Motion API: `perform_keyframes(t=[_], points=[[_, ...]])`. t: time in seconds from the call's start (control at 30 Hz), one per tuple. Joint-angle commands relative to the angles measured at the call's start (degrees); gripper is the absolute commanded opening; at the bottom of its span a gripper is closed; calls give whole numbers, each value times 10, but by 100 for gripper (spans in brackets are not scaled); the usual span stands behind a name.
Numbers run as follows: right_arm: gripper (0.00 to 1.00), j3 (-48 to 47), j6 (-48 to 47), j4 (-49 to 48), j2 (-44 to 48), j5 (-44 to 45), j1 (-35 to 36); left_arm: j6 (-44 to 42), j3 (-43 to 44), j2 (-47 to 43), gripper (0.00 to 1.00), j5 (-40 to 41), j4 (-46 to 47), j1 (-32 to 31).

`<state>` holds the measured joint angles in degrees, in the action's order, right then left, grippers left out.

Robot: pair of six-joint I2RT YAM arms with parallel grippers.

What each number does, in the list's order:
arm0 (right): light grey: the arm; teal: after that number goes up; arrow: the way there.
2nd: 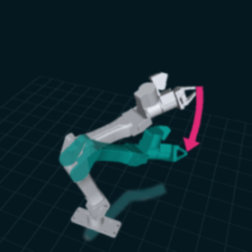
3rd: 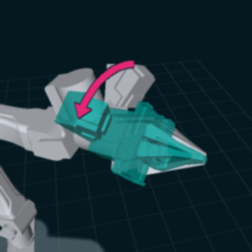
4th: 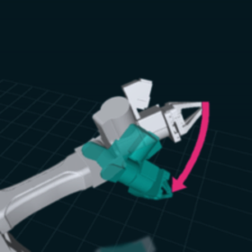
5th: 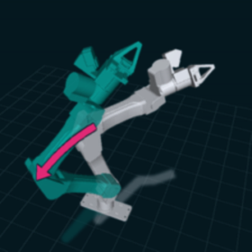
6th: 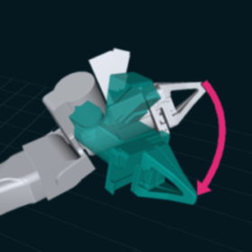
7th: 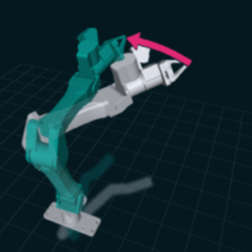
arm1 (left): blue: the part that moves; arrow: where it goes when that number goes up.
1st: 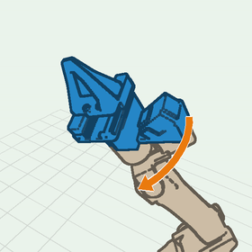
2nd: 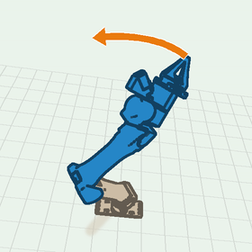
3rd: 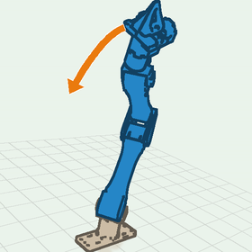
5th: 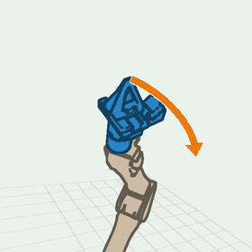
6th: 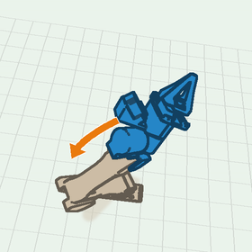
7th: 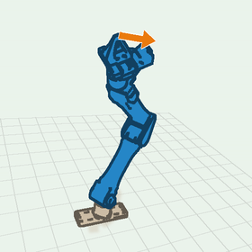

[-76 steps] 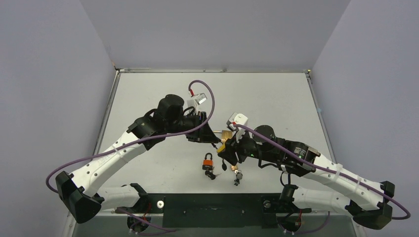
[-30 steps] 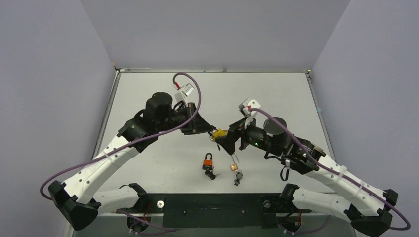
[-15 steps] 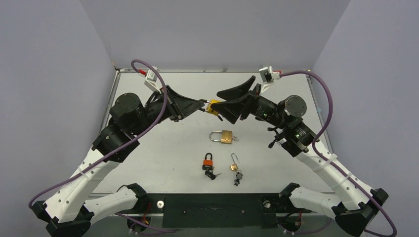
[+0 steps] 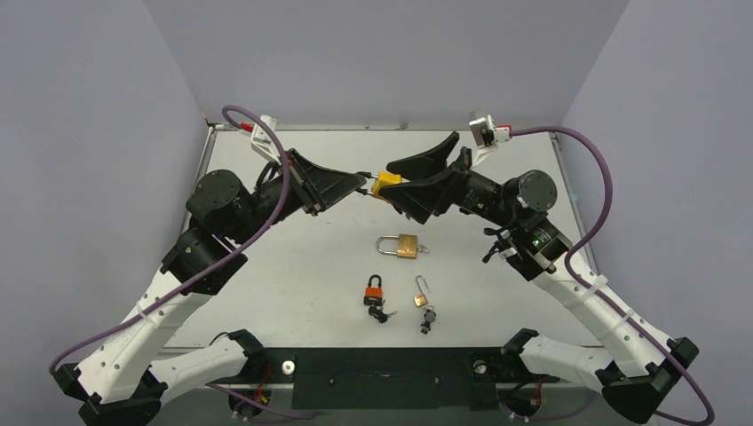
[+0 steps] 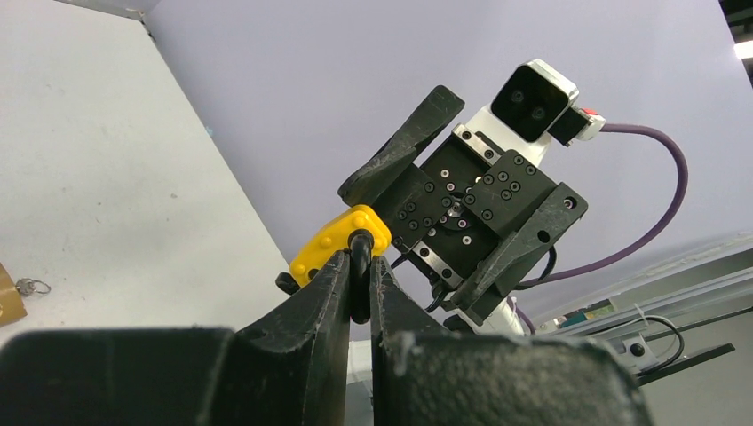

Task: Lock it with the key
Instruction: Lock the lock.

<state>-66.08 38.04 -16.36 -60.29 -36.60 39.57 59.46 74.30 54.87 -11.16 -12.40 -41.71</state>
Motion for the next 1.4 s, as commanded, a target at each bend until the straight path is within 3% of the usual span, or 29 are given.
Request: perform_keyframes(t=[0.0,0.5,0.7,0.97,1.07,1.17,1.3,1.37], points=[[68,5,-23,3,19,-10,13,14,30,-17,0,7,93,-3],[63,10,-42,30,14,8,24,15,31,-25,0,11,95,-10],[50,12,-39,29,24,13,26,14,29,-26,0,12,92,-12],[18,8,-38,49,41,30,26,6,28,-21,0,10,83,-15],[1,-2,-38,67,50,33,26,-12,24,-22,0,2,70,-16],[0,-4,-31,77,59,21,25,-38,22,-23,2,-8,44,-15],[0,1,-19,84,70,5,26,-63,13,-28,16,-30,29,-16],[0,3,-17,88,74,-4,25,-73,11,-30,18,-49,23,-15]])
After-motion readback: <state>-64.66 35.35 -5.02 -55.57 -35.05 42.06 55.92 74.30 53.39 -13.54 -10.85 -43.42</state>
